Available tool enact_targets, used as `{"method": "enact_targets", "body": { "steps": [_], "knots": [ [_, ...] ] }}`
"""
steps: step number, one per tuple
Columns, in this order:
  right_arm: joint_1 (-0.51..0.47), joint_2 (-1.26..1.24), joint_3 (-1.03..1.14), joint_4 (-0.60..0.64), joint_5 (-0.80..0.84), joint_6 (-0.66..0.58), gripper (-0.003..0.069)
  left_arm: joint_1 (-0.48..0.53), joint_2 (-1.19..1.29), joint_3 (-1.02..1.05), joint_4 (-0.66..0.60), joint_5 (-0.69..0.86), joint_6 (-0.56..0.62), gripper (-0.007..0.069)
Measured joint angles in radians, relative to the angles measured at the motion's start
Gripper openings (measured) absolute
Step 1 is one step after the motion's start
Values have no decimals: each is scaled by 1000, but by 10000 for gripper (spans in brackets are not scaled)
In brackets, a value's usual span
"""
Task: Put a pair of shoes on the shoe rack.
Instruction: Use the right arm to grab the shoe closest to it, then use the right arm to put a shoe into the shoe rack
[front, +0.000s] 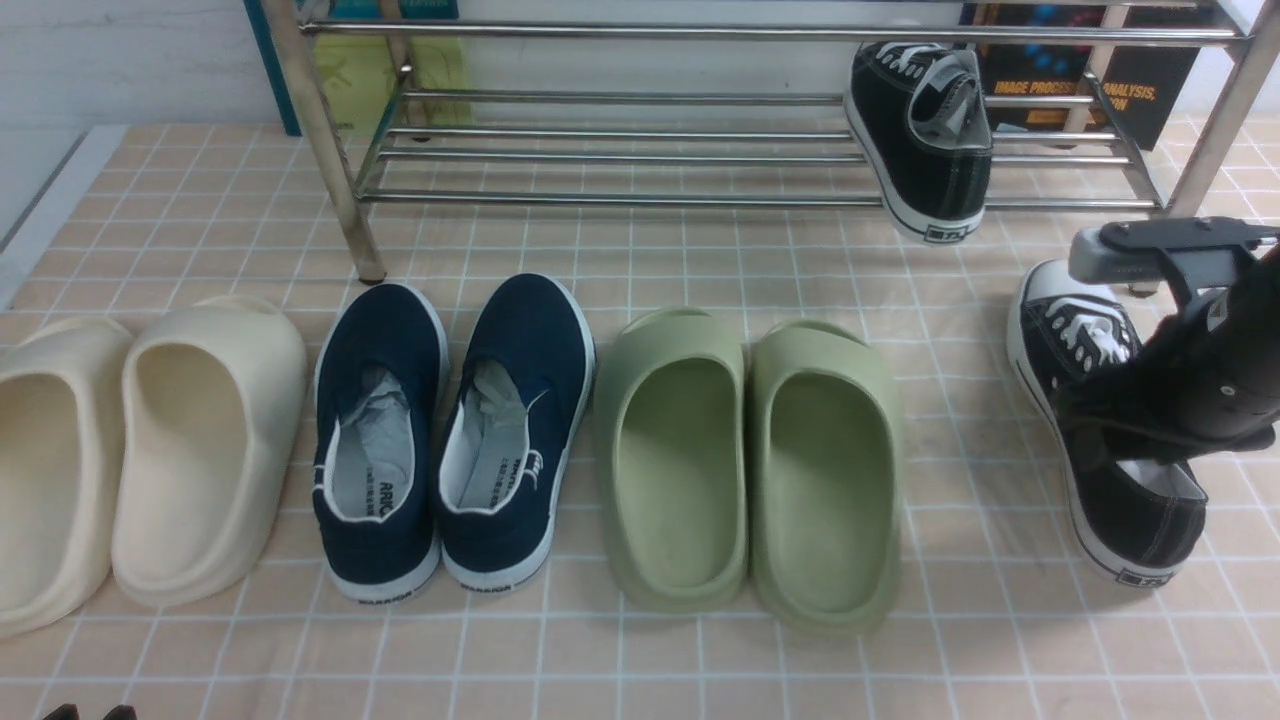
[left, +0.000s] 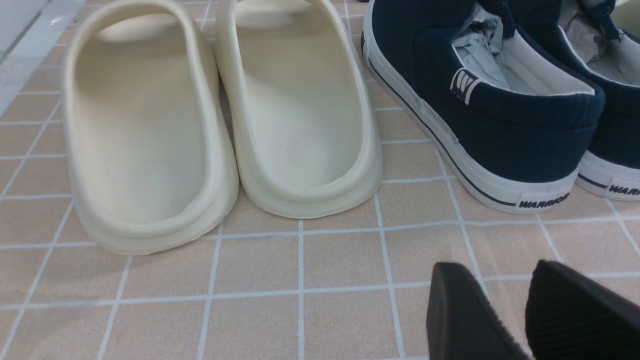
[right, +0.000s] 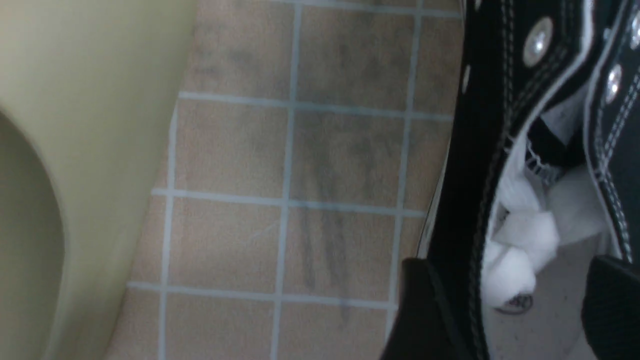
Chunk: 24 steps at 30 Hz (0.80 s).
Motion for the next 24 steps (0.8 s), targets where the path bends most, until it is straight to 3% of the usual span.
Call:
{"method": "enact_targets", "body": {
  "steps": [2, 4, 7, 8, 11, 13, 24],
  "knots": [
    [0, 18, 2, 1, -25, -4, 456, 0, 0, 0, 0, 0, 0, 239],
    [0, 55, 4, 2, -42, -45, 418, 0, 0, 0, 0, 0, 0, 239],
    [0, 95, 4, 5, -52, -112, 286, 0, 0, 0, 0, 0, 0, 239],
    [0, 97, 4, 5, -52, -114, 275, 0, 0, 0, 0, 0, 0, 239],
    [0, 110, 4, 29, -69, -140, 55, 0, 0, 0, 0, 0, 0, 239],
    [0, 109, 1, 35, -64, -140, 7, 0, 0, 0, 0, 0, 0, 239],
    [0, -23, -175, 16, 120, -147, -1, 0, 0, 0, 0, 0, 0, 239]
  ]
}}
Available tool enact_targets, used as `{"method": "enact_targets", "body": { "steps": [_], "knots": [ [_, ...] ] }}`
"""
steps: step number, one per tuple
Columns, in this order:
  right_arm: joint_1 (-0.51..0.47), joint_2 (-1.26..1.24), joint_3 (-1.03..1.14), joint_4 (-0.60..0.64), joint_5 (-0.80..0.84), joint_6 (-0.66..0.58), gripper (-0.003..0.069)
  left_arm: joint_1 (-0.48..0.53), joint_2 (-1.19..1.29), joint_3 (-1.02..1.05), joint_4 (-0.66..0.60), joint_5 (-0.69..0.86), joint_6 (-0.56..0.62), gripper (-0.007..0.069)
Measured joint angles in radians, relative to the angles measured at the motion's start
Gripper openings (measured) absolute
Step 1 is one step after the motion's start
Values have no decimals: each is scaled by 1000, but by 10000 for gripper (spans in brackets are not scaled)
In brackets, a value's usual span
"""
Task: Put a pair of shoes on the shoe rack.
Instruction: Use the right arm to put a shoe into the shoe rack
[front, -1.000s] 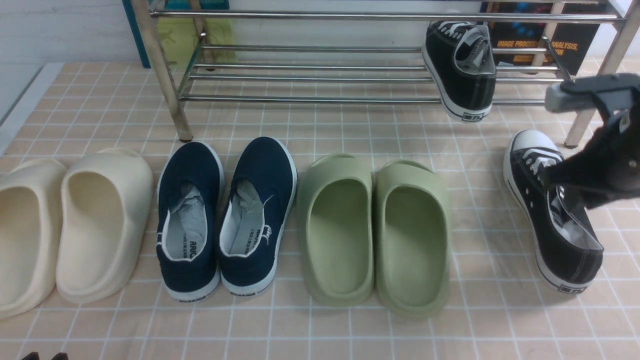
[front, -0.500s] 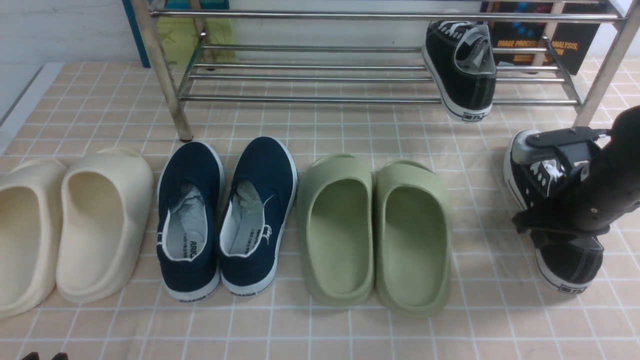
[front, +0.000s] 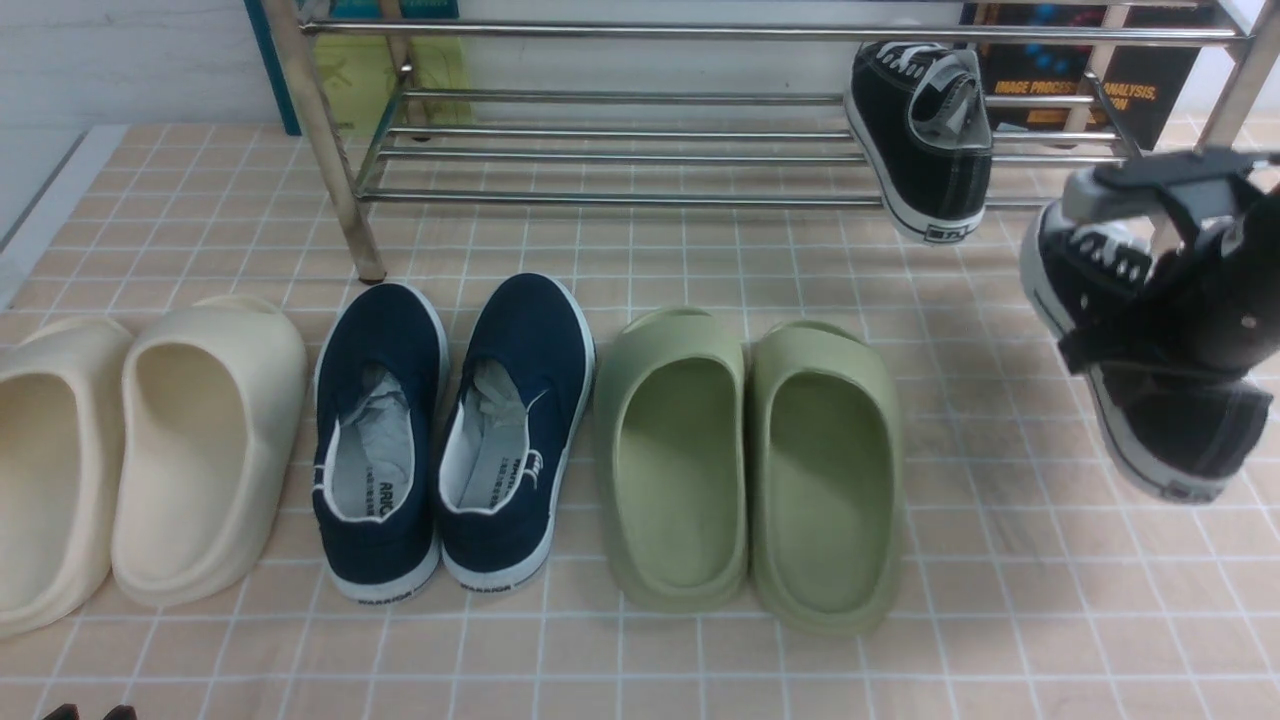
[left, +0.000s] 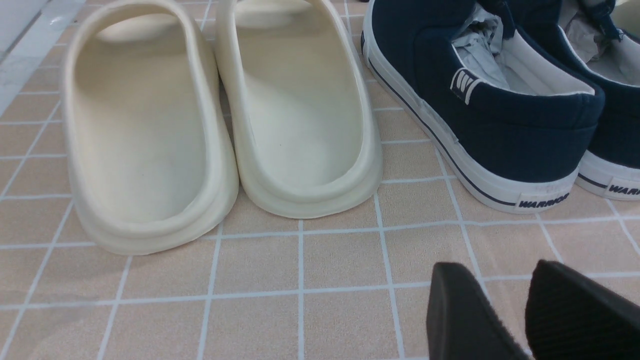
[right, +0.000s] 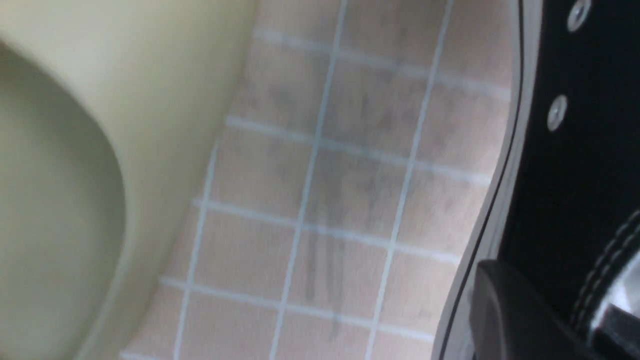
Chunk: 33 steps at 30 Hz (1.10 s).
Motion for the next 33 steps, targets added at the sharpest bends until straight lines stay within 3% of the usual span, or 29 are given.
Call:
{"method": "enact_targets", "body": {
  "steps": [8, 21, 33],
  "knots": [
    [0, 139, -231, -54, -1, -16, -1, 0, 0, 0, 0, 0, 0, 239],
    [0, 551, -804, -178, 90, -22, -2, 0, 0, 0, 0, 0, 0, 239],
    [-3, 661, -885, -212, 37, -24, 20, 0, 0, 0, 0, 0, 0, 239]
  ]
}}
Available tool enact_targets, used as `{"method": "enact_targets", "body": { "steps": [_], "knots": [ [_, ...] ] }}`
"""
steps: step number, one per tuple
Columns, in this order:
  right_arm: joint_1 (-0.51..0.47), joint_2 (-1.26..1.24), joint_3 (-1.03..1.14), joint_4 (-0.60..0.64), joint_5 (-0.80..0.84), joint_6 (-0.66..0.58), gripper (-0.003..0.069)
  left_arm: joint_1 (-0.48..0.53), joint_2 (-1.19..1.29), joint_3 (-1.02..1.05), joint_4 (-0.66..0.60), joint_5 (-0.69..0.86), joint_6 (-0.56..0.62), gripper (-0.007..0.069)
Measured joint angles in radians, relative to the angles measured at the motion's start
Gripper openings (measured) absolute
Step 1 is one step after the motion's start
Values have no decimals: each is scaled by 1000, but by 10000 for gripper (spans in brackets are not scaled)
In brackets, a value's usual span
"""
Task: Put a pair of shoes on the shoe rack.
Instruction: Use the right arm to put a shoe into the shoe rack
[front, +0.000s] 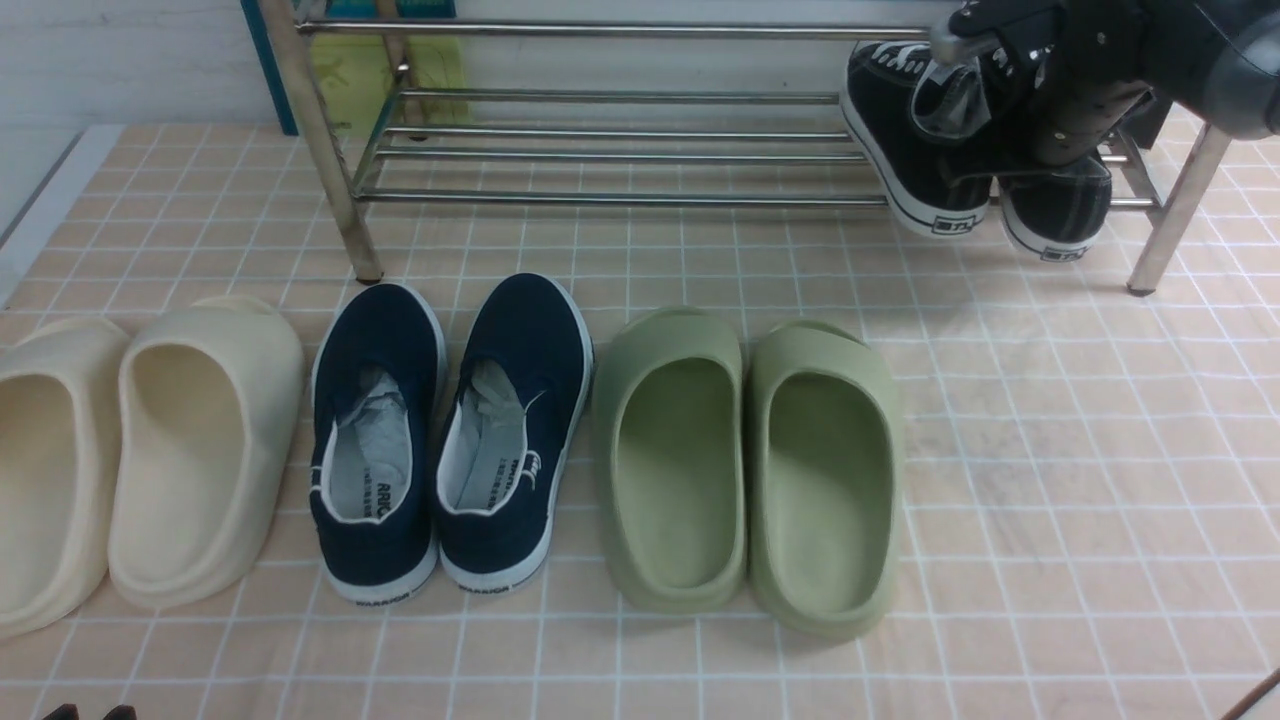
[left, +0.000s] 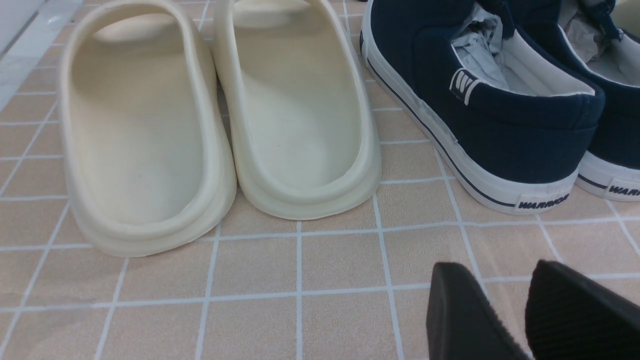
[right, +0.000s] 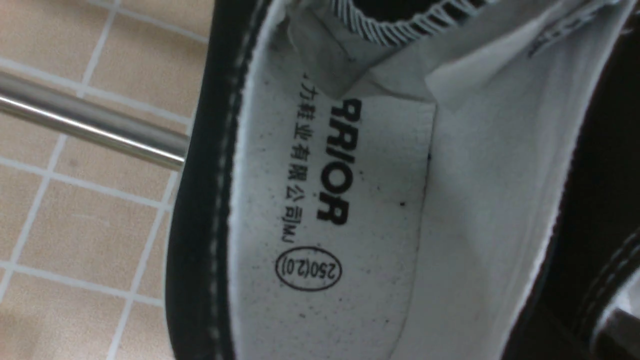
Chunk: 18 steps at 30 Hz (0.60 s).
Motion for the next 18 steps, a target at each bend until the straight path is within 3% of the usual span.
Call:
{"method": "enact_targets", "body": {
  "steps": [2, 11, 14, 18],
  "knots": [
    [0, 0, -1, 0, -4, -1, 52, 0, 0, 0, 0, 0, 0, 239],
    [-2, -23, -1, 34, -32, 31, 401, 0, 0, 0, 0, 0, 0, 239],
    [-1, -83, 0, 52, 9, 38, 468, 0, 0, 0, 0, 0, 0, 239],
    [3, -182, -1, 59, 51, 39, 481, 0, 0, 0, 0, 0, 0, 239]
  ]
}}
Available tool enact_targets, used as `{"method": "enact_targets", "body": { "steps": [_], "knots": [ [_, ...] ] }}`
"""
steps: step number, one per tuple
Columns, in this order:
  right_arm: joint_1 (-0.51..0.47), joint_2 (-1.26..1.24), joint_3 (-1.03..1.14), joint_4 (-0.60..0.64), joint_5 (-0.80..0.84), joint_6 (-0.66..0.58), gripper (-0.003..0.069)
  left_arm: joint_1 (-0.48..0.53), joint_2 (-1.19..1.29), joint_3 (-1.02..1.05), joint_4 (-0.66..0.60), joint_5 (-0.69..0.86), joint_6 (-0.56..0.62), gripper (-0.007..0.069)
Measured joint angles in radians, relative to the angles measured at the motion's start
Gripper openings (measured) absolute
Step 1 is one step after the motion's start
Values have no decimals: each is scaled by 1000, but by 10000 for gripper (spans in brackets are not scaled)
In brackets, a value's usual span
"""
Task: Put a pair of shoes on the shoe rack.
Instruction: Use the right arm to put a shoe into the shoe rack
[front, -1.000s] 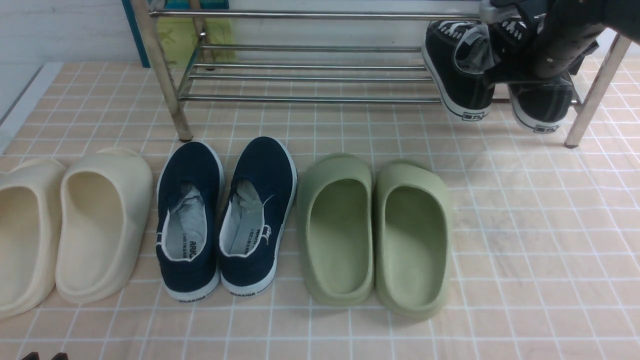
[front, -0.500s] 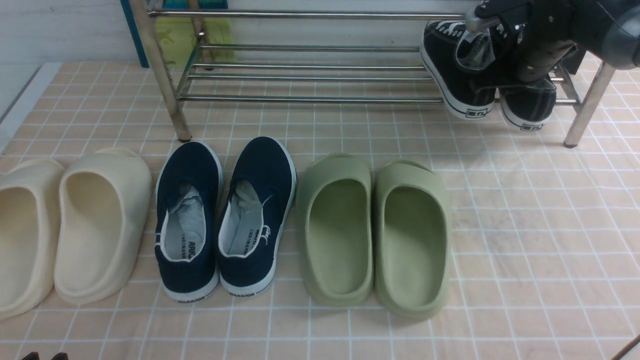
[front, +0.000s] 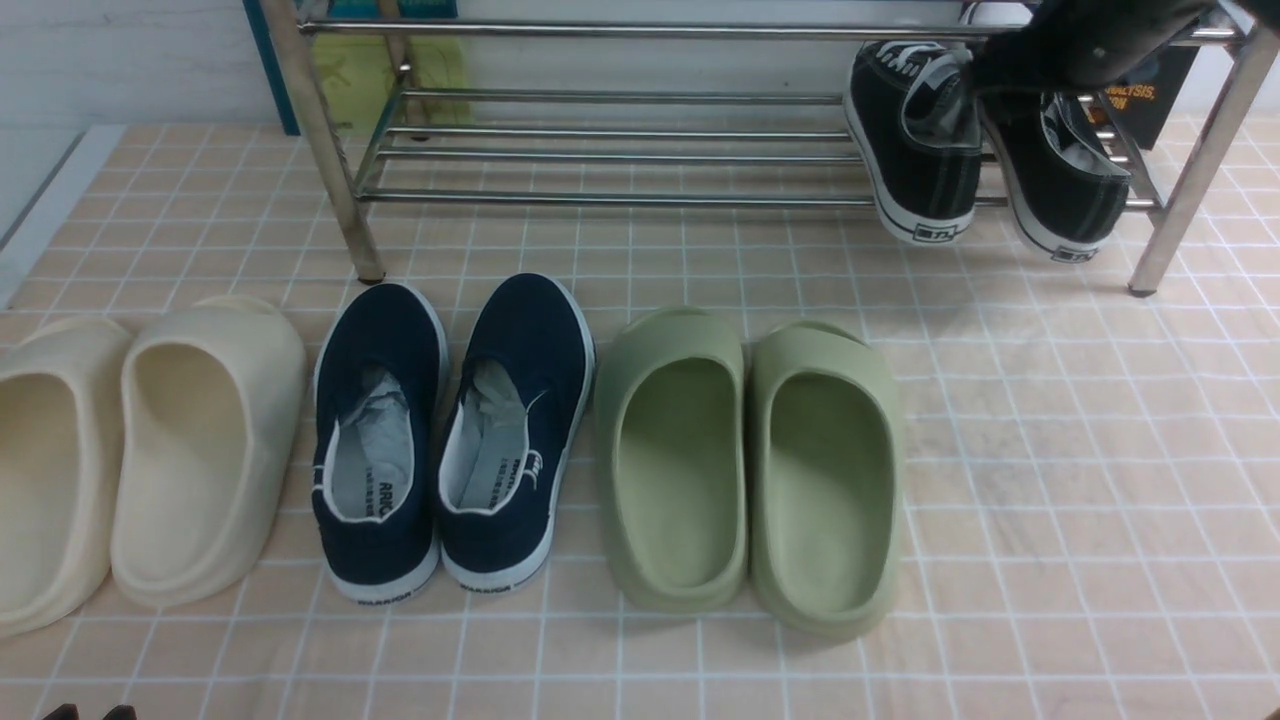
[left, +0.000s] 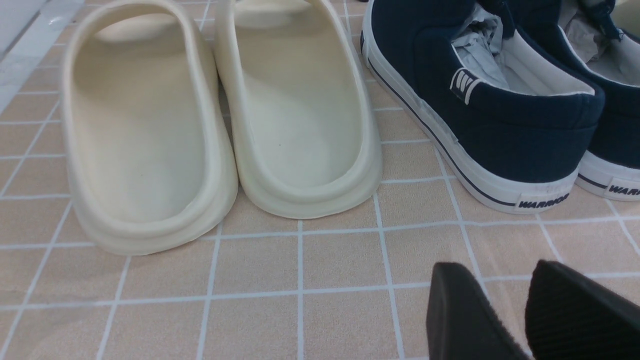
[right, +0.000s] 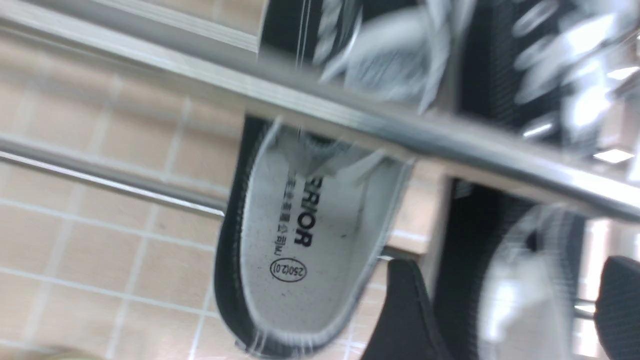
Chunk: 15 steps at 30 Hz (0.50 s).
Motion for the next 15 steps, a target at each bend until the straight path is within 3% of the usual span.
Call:
{"method": "enact_targets", "body": {
  "steps": [7, 12, 13, 14, 15],
  "knots": [
    [0, -154, 17, 10, 112, 35, 395, 0, 0, 0, 0, 0, 0, 239],
    [0, -402, 130, 63, 85, 49, 221, 0, 0, 0, 0, 0, 0, 239],
    [0, -412, 134, 63, 85, 49, 213, 0, 0, 0, 0, 0, 0, 239],
    [0, -500, 176, 53, 66, 19, 152, 0, 0, 0, 0, 0, 0, 239],
    [0, -509, 189, 45, 64, 16, 146, 0, 0, 0, 0, 0, 0, 239]
  ]
}}
